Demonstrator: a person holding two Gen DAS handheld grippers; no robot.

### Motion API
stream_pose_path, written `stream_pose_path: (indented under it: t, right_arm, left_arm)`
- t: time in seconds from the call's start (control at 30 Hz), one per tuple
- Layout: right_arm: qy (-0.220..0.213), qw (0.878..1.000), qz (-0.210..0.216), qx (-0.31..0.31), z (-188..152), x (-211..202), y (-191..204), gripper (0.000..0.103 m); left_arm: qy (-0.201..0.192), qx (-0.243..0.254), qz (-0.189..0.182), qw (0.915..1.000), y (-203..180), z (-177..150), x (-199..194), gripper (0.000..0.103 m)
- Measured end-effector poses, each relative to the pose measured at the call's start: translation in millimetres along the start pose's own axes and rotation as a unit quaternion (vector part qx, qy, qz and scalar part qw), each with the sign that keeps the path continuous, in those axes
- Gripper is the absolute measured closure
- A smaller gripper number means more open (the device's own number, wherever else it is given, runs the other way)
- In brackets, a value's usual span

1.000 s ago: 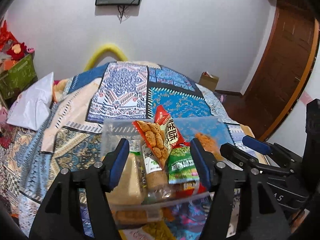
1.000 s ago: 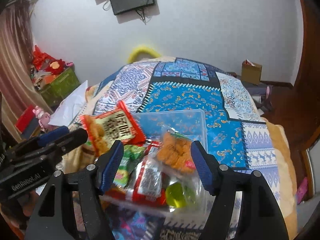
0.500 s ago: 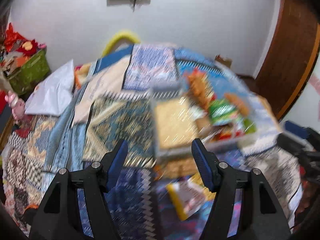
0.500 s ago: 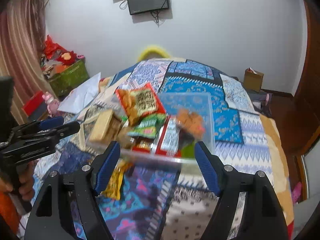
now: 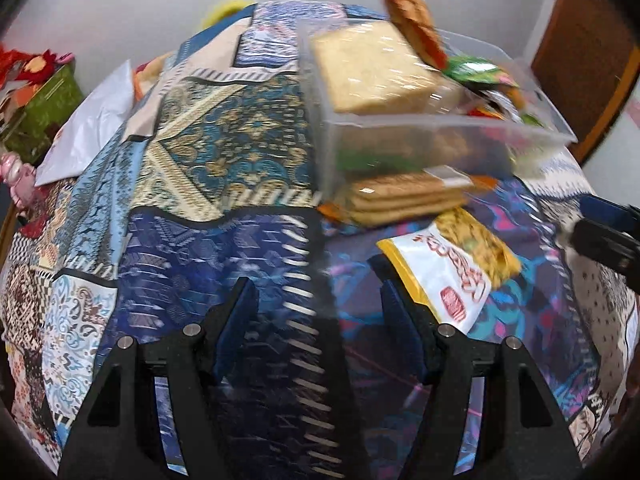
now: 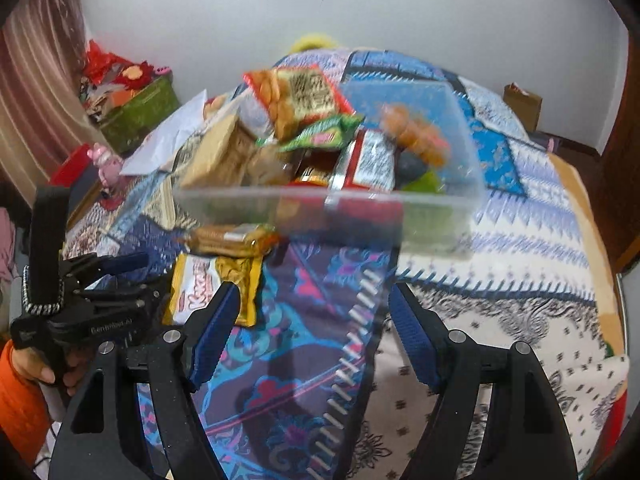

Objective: Organize snacks
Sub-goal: 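Reach left tool to biscuit stick pack while right tool reaches yellow-white chip bag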

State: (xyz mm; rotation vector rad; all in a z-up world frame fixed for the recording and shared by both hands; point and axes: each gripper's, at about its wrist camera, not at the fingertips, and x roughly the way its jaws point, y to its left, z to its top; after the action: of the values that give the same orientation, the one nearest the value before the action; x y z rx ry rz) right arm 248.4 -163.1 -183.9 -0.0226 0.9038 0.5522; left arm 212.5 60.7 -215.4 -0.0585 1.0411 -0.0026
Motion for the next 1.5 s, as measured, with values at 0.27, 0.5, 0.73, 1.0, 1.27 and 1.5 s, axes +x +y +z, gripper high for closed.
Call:
stream_pose_path:
  t: [0.27, 0.5, 0.73, 1.0, 1.27, 1.5]
  right_arm:
    - [0.029, 0.999, 0.017, -0.016, -0.4, 13.6, 12.5, 0.029]
    - [0.049, 0.998, 0.031, -0.02, 2.3, 29.2, 23.0, 0.026]
    - [0.066, 0.998, 0.017, 0.0, 3.1, 49.6, 32.5, 0.024]
    - [0.068, 0.996, -0.015, -0.049, -5.9, 56.7, 43.2, 0.02]
    - [0.06, 0.996, -0.02, -0.057, -13.1, 34.0, 15.0, 0.051]
    - [0.041, 0.998, -0.022, -0.038, -21.6, 13.5, -3.4, 0.055]
  left_arm:
    - [0.0, 0.03, -0.069, 0.9972, -40.2, -11.5, -9.8, 0.037]
    - [-0.013, 0.025, -0.078, 0.9966, -34.1, -18.3, -25.7, 0.037]
    - [-0.039, -0.017, -0.051, 0.9978, 14.1, -12.9, -41.3, 0.037]
    - [-0.047, -0.028, -0.061, 0.9967, 20.2, 17.4, -27.3, 0.037]
    - [-0.057, -0.004, -0.085, 0.9947, -6.0, 41.6, 0.5, 0.039]
    - [-0.022, 0.008, -0.128, 0.9915, -24.5, 40.0, 7.0, 0.062]
